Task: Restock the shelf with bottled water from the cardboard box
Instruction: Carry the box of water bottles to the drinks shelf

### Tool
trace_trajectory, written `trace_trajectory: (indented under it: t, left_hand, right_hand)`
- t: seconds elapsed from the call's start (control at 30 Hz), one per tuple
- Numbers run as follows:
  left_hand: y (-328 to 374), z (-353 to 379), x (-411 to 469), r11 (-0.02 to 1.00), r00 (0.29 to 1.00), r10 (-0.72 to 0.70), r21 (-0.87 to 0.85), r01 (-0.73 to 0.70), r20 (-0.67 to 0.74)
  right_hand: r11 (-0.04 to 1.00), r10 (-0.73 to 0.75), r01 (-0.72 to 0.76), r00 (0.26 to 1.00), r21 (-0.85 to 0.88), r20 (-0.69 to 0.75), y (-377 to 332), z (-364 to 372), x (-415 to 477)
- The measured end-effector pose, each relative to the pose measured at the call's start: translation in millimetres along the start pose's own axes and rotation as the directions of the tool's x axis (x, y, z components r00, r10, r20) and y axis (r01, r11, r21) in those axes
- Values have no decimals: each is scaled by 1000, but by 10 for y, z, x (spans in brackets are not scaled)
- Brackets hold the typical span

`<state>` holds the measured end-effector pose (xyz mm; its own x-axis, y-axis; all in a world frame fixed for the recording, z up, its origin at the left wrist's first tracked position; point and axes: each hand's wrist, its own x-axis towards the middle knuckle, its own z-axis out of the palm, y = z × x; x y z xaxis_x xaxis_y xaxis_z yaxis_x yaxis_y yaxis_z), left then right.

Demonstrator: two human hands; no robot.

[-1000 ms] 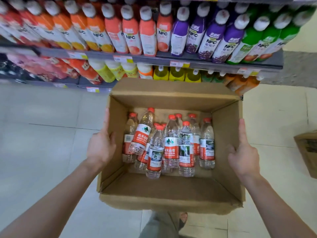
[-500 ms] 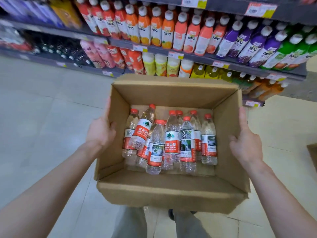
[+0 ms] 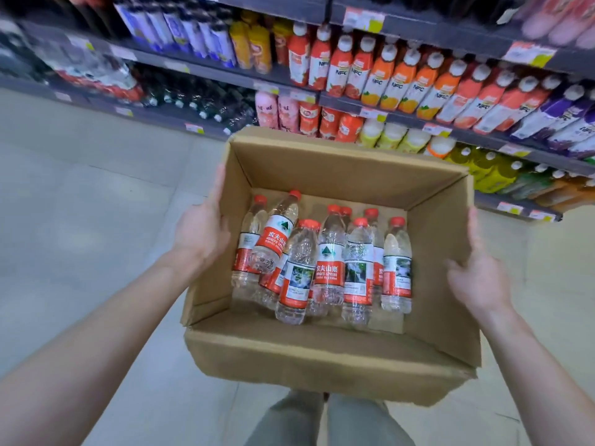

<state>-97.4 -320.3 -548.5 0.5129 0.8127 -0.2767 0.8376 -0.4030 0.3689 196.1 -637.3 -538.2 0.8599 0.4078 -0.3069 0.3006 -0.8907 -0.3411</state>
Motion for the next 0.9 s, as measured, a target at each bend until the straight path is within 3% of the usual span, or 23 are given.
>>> trace_trajectory:
  t: [0.53, 0.9]
  left_hand:
    - [-3150, -1877, 1991, 993, 994, -95, 63, 99, -60]
    - [-5242, -2736, 3197, 995, 998, -57, 75, 60, -40]
  right_hand:
    - [998, -59, 59, 995, 6, 82, -3870, 1735, 153]
    - [1000, -10, 12, 996, -23, 91, -6119, 3084, 11]
